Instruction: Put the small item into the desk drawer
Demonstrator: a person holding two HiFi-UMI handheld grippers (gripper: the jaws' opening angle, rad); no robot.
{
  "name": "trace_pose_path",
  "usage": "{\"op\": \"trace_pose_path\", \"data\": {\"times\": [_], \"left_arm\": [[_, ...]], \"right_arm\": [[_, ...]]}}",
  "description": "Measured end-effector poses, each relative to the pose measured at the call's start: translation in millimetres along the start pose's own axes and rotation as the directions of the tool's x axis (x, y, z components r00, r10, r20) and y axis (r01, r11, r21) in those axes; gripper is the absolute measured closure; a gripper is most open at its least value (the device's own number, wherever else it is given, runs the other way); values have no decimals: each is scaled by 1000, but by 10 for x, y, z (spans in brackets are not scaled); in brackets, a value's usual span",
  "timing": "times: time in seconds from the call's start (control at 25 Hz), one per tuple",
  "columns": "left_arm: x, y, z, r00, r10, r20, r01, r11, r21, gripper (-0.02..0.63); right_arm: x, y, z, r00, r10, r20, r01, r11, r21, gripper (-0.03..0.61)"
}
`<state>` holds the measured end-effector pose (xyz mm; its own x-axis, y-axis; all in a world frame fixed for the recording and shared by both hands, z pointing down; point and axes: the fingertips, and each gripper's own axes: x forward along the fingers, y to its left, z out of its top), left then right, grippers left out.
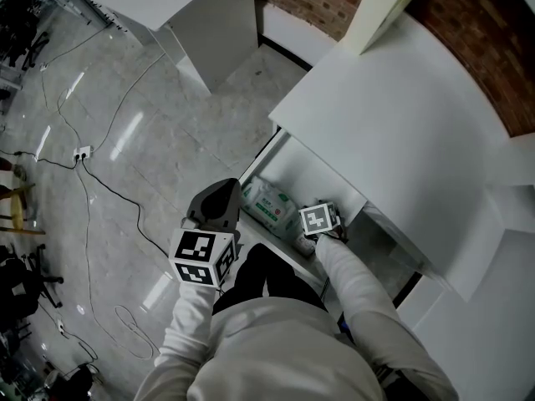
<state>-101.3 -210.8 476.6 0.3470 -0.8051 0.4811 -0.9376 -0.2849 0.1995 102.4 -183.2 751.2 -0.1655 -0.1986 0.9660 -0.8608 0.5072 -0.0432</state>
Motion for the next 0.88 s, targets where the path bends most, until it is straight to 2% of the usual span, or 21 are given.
{"op": "trace_pose_path", "data": {"times": [0.24, 0.44, 0.6, 0.88], "left_arm": [[-4, -95, 40, 1000, -27, 14, 27, 1000, 16, 597], [-25, -157, 56, 998, -48, 29, 47, 999, 26, 597], [-39, -244, 93, 996, -76, 42, 74, 996, 47, 597], [-101, -323, 150, 991, -116, 67, 111, 992, 67, 595]], "right_arm": [[-94, -91, -46, 998, 0, 70, -9, 992, 128, 339], [-416, -46, 195, 973, 36, 228, -82, 977, 198, 341], [-763, 1, 431, 928, 64, 367, -149, 967, 207, 346], [-1551, 93, 752, 811, 44, 583, -198, 959, 202, 391]]}}
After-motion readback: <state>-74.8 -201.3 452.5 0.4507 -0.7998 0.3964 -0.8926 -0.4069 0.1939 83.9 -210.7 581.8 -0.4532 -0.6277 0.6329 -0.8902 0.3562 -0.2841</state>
